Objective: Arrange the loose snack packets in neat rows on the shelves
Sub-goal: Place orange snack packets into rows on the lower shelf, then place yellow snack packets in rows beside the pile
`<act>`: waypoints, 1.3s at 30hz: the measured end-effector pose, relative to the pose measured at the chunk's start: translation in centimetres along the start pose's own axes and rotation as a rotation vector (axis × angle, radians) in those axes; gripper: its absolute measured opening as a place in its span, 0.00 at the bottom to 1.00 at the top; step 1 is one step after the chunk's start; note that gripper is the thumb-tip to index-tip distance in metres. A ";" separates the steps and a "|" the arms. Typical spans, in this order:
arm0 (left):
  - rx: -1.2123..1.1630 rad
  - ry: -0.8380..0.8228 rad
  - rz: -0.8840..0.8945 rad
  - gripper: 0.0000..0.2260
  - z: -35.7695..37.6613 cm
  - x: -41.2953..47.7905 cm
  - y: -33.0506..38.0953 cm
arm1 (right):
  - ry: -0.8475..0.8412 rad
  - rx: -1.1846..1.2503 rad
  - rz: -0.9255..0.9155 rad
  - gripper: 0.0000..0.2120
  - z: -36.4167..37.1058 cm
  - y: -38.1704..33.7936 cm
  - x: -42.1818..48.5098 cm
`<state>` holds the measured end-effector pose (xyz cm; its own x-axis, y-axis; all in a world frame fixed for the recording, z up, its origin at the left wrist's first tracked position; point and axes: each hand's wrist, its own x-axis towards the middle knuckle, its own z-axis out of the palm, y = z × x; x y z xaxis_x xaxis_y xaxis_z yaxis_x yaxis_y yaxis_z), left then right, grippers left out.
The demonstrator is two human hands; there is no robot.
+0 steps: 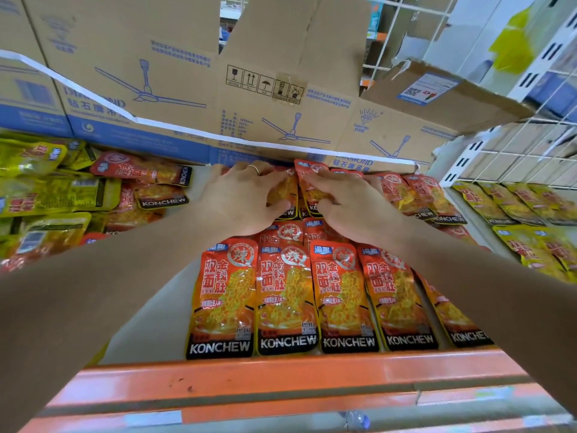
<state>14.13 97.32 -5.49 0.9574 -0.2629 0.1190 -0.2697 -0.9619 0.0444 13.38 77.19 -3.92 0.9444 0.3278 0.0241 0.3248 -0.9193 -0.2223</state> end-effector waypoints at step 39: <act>-0.228 0.095 0.089 0.37 -11.3 -10.1 4.1 | 0.192 0.067 0.134 0.24 -13.9 -6.7 -14.6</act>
<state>2.13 96.85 4.71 0.9179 -0.3273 0.2243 -0.3789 -0.8908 0.2507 -1.85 75.56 10.73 0.9732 0.1510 0.1733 0.1981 -0.9333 -0.2996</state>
